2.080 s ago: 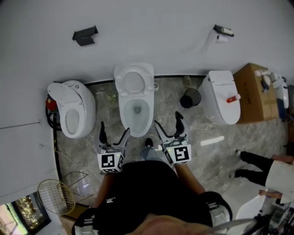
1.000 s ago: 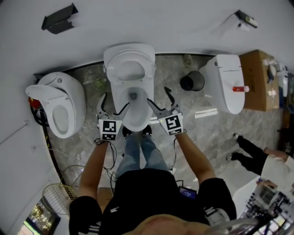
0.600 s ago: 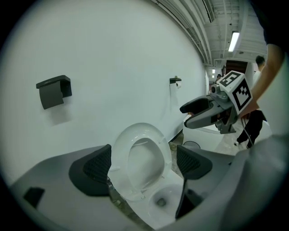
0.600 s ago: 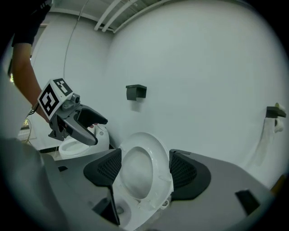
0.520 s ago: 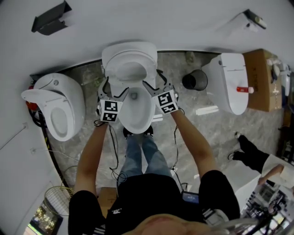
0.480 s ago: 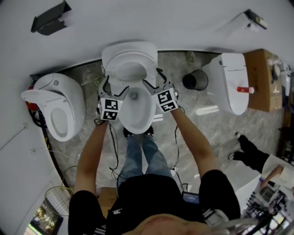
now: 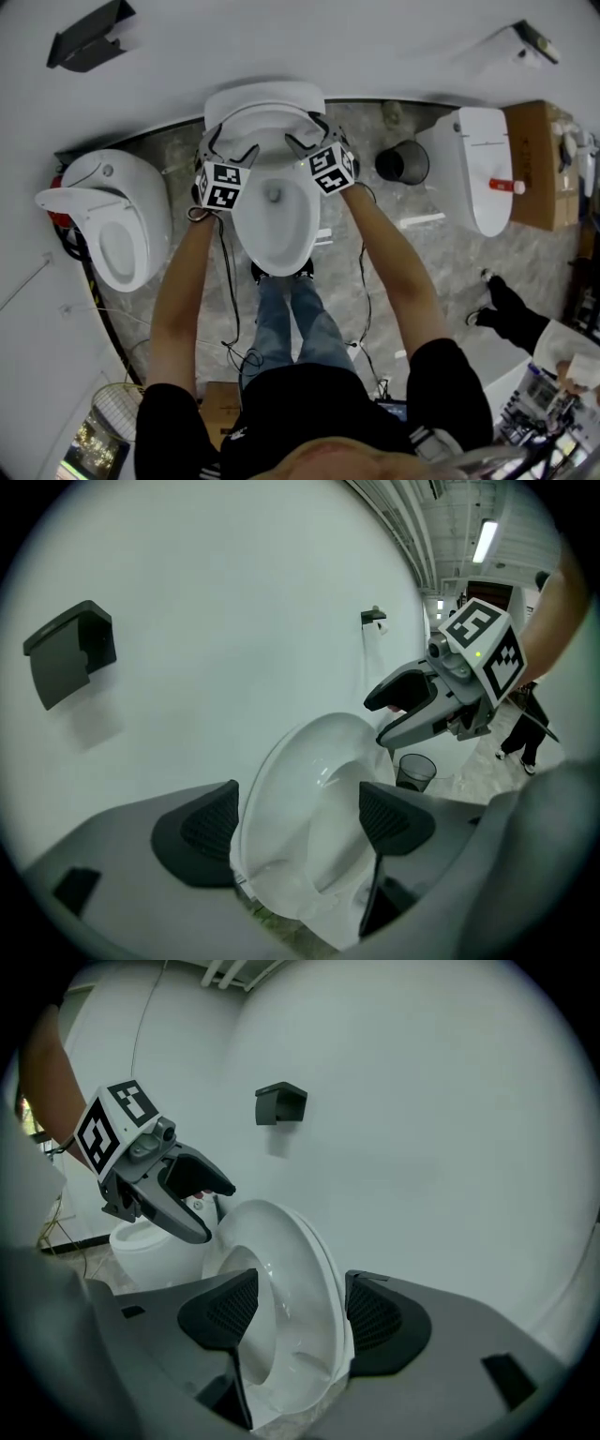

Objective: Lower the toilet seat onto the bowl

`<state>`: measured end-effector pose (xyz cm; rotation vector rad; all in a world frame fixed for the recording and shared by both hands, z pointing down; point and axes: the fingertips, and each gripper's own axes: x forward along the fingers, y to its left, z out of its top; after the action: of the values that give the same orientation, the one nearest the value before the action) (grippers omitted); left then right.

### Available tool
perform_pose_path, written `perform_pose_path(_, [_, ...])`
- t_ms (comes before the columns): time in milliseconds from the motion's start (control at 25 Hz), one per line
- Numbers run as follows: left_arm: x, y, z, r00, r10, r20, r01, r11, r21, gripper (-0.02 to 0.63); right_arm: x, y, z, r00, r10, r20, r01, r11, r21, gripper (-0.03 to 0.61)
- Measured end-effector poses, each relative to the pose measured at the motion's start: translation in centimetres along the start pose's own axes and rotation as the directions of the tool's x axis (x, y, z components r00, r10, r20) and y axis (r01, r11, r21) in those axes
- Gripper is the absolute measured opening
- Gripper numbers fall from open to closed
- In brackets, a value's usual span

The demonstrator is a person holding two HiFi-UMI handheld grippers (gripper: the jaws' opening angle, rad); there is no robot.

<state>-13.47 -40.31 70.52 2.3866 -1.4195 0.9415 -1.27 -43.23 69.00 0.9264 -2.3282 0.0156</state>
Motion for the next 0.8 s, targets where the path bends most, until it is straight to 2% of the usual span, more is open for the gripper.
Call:
perform_pose_path(320, [2.7,0.9,-0.4,0.998,-0.005,-0.063,0.008,0.999,0.042,0.338,3.0,0.3,0.3,0.999,0.013,-0.048,-0.019,0.991,-0.13,0.251])
perform_pose_path(600, [3.5,1.5,-0.6,0.997,0.017,-0.071,-0.011,0.995,0.096,0.299,3.9,-0.5,0.4,0.997,0.01,-0.077,-0.023,0.985,-0.172,0.189])
perform_pose_path(720, [3.3,2.6,-0.4,0.996,0.061,-0.061,-0.053,0.992,0.112,0.199,3.9,-0.5,0.5,0.997,0.019,-0.078,-0.031,0.987,-0.16,0.183])
perform_pose_path(800, [3.2,2.9,-0.4,0.995,0.073,-0.061,-0.066,0.991,0.119,0.16,3.8,-0.4,0.5,0.996,0.023,-0.08,-0.035,0.987,-0.154,0.179])
